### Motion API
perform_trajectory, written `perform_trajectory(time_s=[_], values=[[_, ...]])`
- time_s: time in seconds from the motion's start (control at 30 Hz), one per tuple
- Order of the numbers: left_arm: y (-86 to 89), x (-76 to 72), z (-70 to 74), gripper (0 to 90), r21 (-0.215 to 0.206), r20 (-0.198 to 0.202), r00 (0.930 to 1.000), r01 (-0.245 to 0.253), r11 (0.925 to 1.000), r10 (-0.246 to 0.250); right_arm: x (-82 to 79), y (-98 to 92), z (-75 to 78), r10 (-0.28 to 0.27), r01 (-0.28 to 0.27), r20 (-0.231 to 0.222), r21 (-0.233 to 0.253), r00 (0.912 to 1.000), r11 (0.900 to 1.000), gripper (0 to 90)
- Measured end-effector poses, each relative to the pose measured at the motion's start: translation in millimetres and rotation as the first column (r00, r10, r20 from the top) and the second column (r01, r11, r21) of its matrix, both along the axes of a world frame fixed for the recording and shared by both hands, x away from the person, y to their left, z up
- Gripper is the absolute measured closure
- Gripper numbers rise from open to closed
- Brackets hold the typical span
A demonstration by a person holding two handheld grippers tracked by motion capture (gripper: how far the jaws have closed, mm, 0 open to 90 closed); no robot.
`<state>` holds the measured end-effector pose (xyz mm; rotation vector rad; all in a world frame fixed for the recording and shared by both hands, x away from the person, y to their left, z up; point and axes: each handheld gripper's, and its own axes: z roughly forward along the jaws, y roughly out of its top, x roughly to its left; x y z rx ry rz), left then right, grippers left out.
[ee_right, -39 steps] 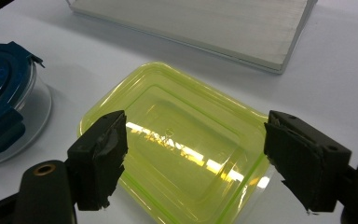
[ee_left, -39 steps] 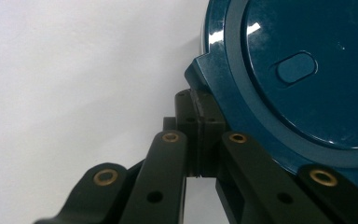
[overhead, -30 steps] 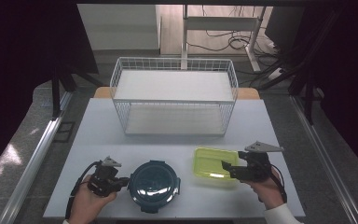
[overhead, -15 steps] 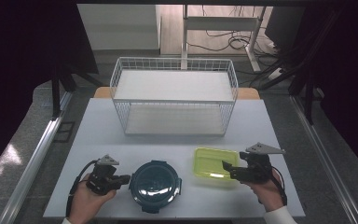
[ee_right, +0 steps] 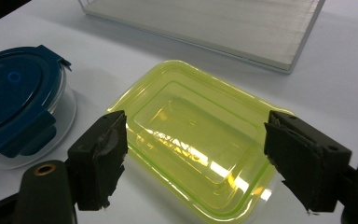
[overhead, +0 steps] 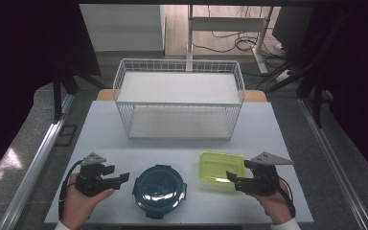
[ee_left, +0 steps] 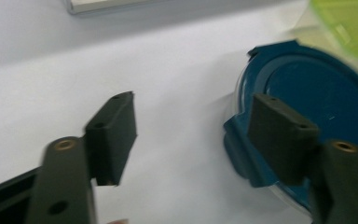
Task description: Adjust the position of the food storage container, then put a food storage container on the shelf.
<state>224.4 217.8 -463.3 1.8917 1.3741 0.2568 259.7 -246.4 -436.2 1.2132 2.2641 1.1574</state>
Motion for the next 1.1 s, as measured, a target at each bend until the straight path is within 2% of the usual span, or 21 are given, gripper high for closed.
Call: perform_trajectory(time_s=[0.03, 0.07, 0.3, 0.43, 0.5, 0.6, 0.77, 0.83, 0.9, 1.1], values=[[1.6, 0.6, 1.0, 28.9, -0.023, -0.001, 1.0, 0.001, 0.9997, -0.001, -0.4, 0.4, 0.0, 0.004, -0.004, -0.001, 0.001, 1.0, 1.0, 21.2], [1.9, 0.7, 1.4, 27.0, -0.027, 0.001, 1.0, 0.002, 0.9996, -0.002, -0.7, 0.9, -0.2, 0.009, -0.009, -0.001, 0.001, 1.0, 1.0, 21.2], [2.2, 0.2, 1.5, 19.8, -0.023, 0.004, 1.0, -0.003, 0.9997, 0.003, -2.6, 3.1, -0.6, 0.02, -0.02, -0.01, 0.008, 0.9997, 1.0, 20.8], [1.8, 0.4, 3.0, 17.8, -0.04, 0.002, 1.0, 0.001, 0.9992, -0.001, -5.0, 6.8, 0.1, 0.03, -0.029, -0.025, 0.052, 0.9992, 0.998, 20.3], [1.2, 0.5, 3.2, 16.4, -0.036, 0.001, 1.0, 0.001, 0.9993, -0.001, -7.6, 9.5, 0.6, 0.049, -0.046, -0.034, 0.075, 0.9982, 0.996, 19.9], [-0.2, 0.5, 3.7, 13.0, -0.046, -0.015, 0.9999, 0.001, 0.9989, -0.001, -12.0, 15.9, -0.2, 0.067, -0.062, -0.052, 0.09, 0.9964, 0.994, 19.6], [-1.1, -0.1, 3.7, 10.9, -0.095, -0.041, 0.9989, 0.019, 0.9953, -0.023, -21.4, 28.4, -6.0, 0.078, -0.069, -0.084, 0.106, 0.9934, 0.992, 19.9], [-2.1, -0.1, 3.2, 10.9, -0.103, -0.044, 0.9987, 0.022, 0.9945, -0.027, -23.1, 31.0, -7.4, 0.085, -0.074, -0.094, 0.115, 0.9919, 0.991, 19.9], [-4.9, 0.3, 0.8, 10.7, -0.119, -0.058, 0.9973, 0.038, 0.9921, -0.045, -27.4, 39.1, -10.4, 0.112, -0.096, -0.122, 0.127, 0.9862, 0.987, 19.9], [-7.2, 1.6, -3.7, 10.5, -0.164, -0.085, 0.9939, 0.056, 0.9848, -0.071, -30.4, 55.6, -16.4, 0.133, -0.1, -0.19, 0.176, 0.9727, 0.979, 18.8]])
